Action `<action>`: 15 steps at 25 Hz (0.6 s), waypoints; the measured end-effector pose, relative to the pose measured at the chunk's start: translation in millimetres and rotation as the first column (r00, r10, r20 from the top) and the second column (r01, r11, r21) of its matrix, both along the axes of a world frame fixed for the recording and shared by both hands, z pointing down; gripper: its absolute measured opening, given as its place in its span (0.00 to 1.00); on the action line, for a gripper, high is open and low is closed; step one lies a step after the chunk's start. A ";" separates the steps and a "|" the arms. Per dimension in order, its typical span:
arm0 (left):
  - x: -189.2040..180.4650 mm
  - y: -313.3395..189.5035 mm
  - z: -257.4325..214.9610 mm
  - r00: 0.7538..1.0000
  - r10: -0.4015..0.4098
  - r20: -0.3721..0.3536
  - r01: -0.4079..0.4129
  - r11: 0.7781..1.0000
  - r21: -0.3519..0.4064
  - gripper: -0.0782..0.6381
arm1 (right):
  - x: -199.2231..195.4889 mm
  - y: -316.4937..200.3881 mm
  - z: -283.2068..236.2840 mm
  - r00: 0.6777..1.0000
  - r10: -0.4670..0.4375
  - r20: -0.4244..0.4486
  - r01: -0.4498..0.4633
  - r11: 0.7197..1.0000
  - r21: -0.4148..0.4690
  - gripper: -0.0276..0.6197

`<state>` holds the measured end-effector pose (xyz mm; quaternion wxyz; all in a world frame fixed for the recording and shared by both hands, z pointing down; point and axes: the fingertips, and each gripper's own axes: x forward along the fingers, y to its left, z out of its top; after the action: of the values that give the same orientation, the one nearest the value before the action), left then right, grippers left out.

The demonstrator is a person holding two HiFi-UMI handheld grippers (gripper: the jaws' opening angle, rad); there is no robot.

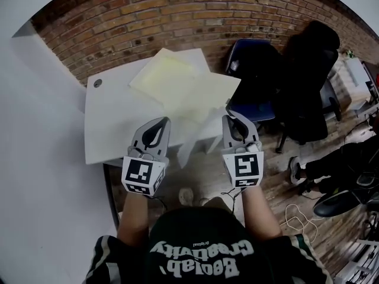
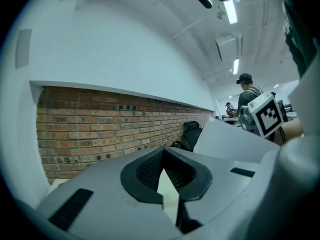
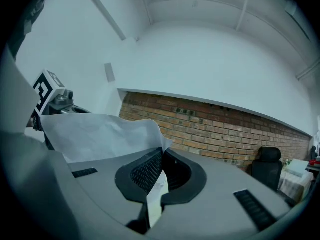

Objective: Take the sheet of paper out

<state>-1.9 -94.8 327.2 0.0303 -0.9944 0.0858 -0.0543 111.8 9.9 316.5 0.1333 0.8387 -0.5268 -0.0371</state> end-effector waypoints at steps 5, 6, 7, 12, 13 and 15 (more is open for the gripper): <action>2.6 31.6 2.5 1.000 -0.019 -0.011 0.018 0.999 -0.033 0.11 | -1.0 33.1 5.0 1.000 -0.009 0.029 0.008 1.000 0.014 0.03; 2.9 38.7 3.5 1.000 -0.021 -0.009 0.021 0.999 -0.030 0.11 | -1.2 39.8 6.4 0.999 -0.010 0.032 0.010 1.000 0.015 0.03; 3.0 46.1 4.8 1.000 -0.025 -0.007 0.025 0.999 -0.024 0.11 | -1.8 46.6 8.2 0.999 -0.013 0.035 0.012 1.000 0.016 0.03; -2.1 80.4 14.1 0.999 -0.046 0.006 0.046 0.999 -0.012 0.11 | -5.4 77.1 18.3 0.998 -0.027 0.049 0.026 0.999 0.023 0.03; -3.6 85.1 16.6 0.999 -0.051 0.012 0.051 0.999 -0.010 0.11 | -6.2 81.4 20.0 0.998 -0.029 0.053 0.028 0.999 0.025 0.03; -6.4 93.3 22.4 0.998 -0.058 0.027 0.058 0.998 -0.003 0.11 | -8.0 88.8 22.8 0.998 -0.032 0.058 0.031 0.999 0.026 0.03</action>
<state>-8.3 -1.5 349.6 0.0282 -0.9907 0.1140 -0.0686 103.8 98.7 339.3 0.1068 0.8325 -0.5432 -0.0213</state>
